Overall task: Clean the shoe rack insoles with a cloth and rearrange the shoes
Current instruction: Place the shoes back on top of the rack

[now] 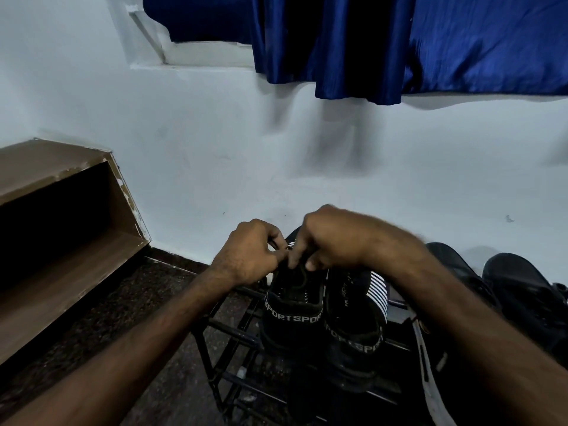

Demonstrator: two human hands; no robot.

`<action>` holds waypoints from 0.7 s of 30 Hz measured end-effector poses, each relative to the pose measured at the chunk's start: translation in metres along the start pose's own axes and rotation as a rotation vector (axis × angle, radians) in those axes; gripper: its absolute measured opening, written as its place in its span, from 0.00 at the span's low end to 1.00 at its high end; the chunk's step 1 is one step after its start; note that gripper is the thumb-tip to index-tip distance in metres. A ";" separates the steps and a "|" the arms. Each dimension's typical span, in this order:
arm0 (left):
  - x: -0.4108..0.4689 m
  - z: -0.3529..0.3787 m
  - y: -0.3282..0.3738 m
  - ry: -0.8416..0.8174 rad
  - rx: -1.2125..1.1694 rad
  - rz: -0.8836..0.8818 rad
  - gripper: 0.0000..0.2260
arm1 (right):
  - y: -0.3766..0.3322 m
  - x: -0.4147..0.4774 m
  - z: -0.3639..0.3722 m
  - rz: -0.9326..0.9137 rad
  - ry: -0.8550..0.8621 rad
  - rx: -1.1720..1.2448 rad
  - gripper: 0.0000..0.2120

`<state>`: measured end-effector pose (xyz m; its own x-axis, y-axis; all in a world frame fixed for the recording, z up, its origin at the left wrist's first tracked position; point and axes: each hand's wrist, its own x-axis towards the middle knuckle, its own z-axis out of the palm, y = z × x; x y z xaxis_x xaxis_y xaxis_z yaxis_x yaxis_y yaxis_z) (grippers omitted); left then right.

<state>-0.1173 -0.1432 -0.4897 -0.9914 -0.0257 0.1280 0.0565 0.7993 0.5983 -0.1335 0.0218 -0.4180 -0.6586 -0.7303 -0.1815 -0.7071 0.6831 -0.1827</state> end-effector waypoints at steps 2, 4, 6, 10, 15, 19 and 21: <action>0.002 0.002 -0.002 0.014 0.002 -0.005 0.06 | 0.009 -0.005 -0.004 0.024 -0.005 0.014 0.14; 0.002 0.002 -0.002 0.012 0.007 0.002 0.05 | 0.006 -0.005 0.006 -0.025 -0.052 0.032 0.14; 0.001 0.001 -0.001 0.012 0.006 0.009 0.04 | -0.001 0.000 0.027 -0.028 -0.106 0.025 0.14; -0.004 0.002 0.002 0.008 0.097 0.014 0.04 | -0.010 0.006 0.043 0.078 -0.173 -0.065 0.10; -0.014 0.000 0.004 0.005 0.300 0.054 0.04 | -0.021 -0.008 0.021 0.121 -0.228 -0.155 0.17; -0.017 0.001 0.004 0.051 0.332 0.084 0.08 | 0.000 -0.019 0.002 0.225 0.107 -0.068 0.09; -0.018 0.001 0.006 0.056 0.366 0.119 0.08 | 0.017 -0.013 0.011 0.280 0.174 0.062 0.16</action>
<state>-0.0988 -0.1374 -0.4898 -0.9720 0.0556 0.2284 0.1150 0.9598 0.2561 -0.1339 0.0429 -0.4290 -0.8630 -0.5008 -0.0666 -0.4787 0.8528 -0.2087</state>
